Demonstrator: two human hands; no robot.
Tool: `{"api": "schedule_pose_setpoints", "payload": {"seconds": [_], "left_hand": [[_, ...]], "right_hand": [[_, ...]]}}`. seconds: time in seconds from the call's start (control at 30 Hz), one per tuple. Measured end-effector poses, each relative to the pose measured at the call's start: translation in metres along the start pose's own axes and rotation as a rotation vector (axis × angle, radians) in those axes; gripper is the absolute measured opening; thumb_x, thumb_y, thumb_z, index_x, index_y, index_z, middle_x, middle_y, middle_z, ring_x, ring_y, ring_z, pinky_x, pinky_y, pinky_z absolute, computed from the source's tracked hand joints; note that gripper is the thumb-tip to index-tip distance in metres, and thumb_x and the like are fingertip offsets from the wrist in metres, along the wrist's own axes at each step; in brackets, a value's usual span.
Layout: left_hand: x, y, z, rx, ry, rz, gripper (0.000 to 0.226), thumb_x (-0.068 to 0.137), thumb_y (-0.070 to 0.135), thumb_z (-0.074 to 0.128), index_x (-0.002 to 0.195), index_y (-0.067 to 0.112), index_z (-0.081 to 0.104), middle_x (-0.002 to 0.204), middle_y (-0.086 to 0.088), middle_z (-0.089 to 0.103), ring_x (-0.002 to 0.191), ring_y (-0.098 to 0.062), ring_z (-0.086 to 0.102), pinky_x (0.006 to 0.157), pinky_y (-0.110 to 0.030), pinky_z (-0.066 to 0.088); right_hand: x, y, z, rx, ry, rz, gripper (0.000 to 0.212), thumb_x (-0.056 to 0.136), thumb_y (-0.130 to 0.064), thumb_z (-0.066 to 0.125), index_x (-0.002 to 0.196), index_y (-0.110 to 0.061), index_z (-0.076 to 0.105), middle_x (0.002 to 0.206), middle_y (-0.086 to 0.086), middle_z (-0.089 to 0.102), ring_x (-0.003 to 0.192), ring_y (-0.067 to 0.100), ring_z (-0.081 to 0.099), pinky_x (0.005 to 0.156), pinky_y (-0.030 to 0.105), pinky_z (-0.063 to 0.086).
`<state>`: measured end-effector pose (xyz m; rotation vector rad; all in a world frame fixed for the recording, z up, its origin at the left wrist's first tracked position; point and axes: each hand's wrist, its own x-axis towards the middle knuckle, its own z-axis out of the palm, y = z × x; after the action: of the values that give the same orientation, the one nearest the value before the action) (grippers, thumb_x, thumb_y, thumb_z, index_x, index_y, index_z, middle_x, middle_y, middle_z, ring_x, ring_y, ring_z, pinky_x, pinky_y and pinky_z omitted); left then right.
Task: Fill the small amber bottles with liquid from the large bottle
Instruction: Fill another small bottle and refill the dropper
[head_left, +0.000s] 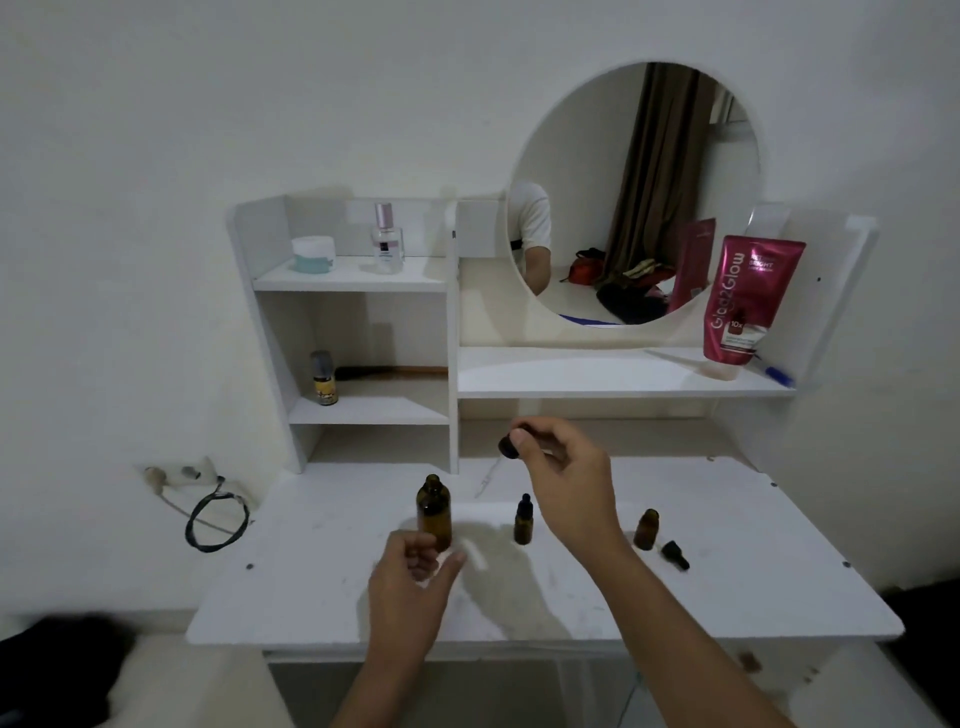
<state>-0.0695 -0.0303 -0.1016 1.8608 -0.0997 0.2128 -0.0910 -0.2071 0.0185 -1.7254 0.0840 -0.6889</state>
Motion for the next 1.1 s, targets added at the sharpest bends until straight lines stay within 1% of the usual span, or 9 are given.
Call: {"api": "schedule_pose_setpoints", "payload": {"seconds": [0.07, 0.13, 0.23, 0.33, 0.4, 0.5, 0.67, 0.93, 1.1], "left_hand": [[0.014, -0.004, -0.003, 0.003, 0.040, -0.010, 0.050, 0.072, 0.025, 0.092, 0.105, 0.021, 0.055, 0.100, 0.006, 0.062, 0.089, -0.010, 0.060, 0.071, -0.014, 0.047], [0.029, -0.009, -0.002, 0.005, 0.041, 0.005, 0.068, 0.068, 0.025, 0.094, 0.120, 0.017, 0.051, 0.114, 0.004, 0.056, 0.099, -0.012, 0.058, 0.085, -0.019, 0.048], [0.043, -0.014, 0.005, -0.027, -0.043, -0.012, 0.081, 0.071, 0.027, 0.093, 0.135, 0.018, 0.046, 0.129, 0.008, 0.053, 0.113, -0.012, 0.056, 0.098, -0.026, 0.049], [0.050, -0.018, 0.009, -0.013, -0.112, -0.025, 0.062, 0.079, 0.031, 0.086, 0.129, 0.024, 0.050, 0.121, 0.013, 0.060, 0.110, -0.010, 0.060, 0.082, -0.008, 0.045], [0.052, -0.021, 0.010, 0.008, -0.121, -0.020, 0.056, 0.081, 0.034, 0.084, 0.127, 0.024, 0.053, 0.114, 0.014, 0.063, 0.106, -0.010, 0.062, 0.075, -0.007, 0.042], [0.056, -0.026, 0.011, 0.014, -0.126, -0.013, 0.054, 0.081, 0.037, 0.083, 0.125, 0.027, 0.054, 0.111, 0.016, 0.063, 0.101, -0.004, 0.061, 0.075, -0.008, 0.042], [0.057, -0.030, 0.011, 0.024, -0.114, 0.001, 0.054, 0.081, 0.038, 0.083, 0.125, 0.030, 0.052, 0.112, 0.017, 0.062, 0.101, -0.006, 0.060, 0.084, -0.016, 0.045], [0.057, -0.031, 0.012, 0.025, -0.113, -0.006, 0.049, 0.082, 0.038, 0.082, 0.121, 0.035, 0.051, 0.110, 0.021, 0.063, 0.099, 0.000, 0.061, 0.075, -0.007, 0.043], [0.058, -0.036, 0.016, 0.023, -0.114, -0.002, 0.049, 0.084, 0.036, 0.080, 0.126, 0.030, 0.054, 0.115, 0.018, 0.065, 0.105, -0.005, 0.064, 0.079, -0.007, 0.046]], "right_hand": [[0.003, -0.002, 0.016, 0.017, -0.016, 0.021, 0.013, 0.097, -0.018, 0.069, 0.108, -0.020, 0.075, 0.097, -0.012, 0.078, 0.095, 0.000, 0.073, 0.085, 0.013, 0.055], [0.005, -0.004, 0.029, 0.034, -0.021, 0.027, 0.013, 0.097, -0.017, 0.069, 0.108, -0.017, 0.075, 0.096, -0.013, 0.077, 0.093, -0.003, 0.072, 0.082, 0.009, 0.053], [0.010, -0.007, 0.044, 0.046, -0.025, 0.027, 0.013, 0.097, -0.016, 0.068, 0.108, -0.017, 0.076, 0.096, -0.012, 0.077, 0.092, -0.004, 0.072, 0.081, 0.007, 0.051], [0.015, -0.008, 0.052, 0.065, -0.028, 0.023, 0.012, 0.098, -0.015, 0.068, 0.106, -0.018, 0.076, 0.097, -0.009, 0.078, 0.092, -0.002, 0.073, 0.082, 0.007, 0.052], [0.019, -0.007, 0.055, 0.066, -0.032, 0.008, 0.013, 0.098, -0.014, 0.068, 0.107, -0.017, 0.076, 0.098, -0.009, 0.079, 0.093, -0.001, 0.073, 0.082, 0.008, 0.052], [0.023, -0.005, 0.057, 0.054, -0.035, -0.031, 0.013, 0.098, -0.015, 0.068, 0.108, -0.016, 0.076, 0.100, -0.007, 0.078, 0.096, 0.002, 0.073, 0.085, 0.012, 0.054], [0.024, 0.000, 0.062, 0.016, -0.049, -0.071, 0.014, 0.098, -0.016, 0.067, 0.110, -0.017, 0.075, 0.103, -0.007, 0.078, 0.099, 0.004, 0.073, 0.089, 0.014, 0.055], [0.022, 0.024, 0.074, -0.189, -0.186, -0.107, 0.012, 0.096, -0.015, 0.070, 0.106, -0.017, 0.076, 0.099, -0.010, 0.076, 0.094, 0.004, 0.072, 0.086, 0.015, 0.056], [0.016, 0.042, 0.082, -0.314, -0.251, -0.062, 0.008, 0.094, -0.020, 0.072, 0.100, -0.018, 0.078, 0.093, -0.014, 0.074, 0.090, -0.004, 0.068, 0.080, 0.006, 0.051]]}}
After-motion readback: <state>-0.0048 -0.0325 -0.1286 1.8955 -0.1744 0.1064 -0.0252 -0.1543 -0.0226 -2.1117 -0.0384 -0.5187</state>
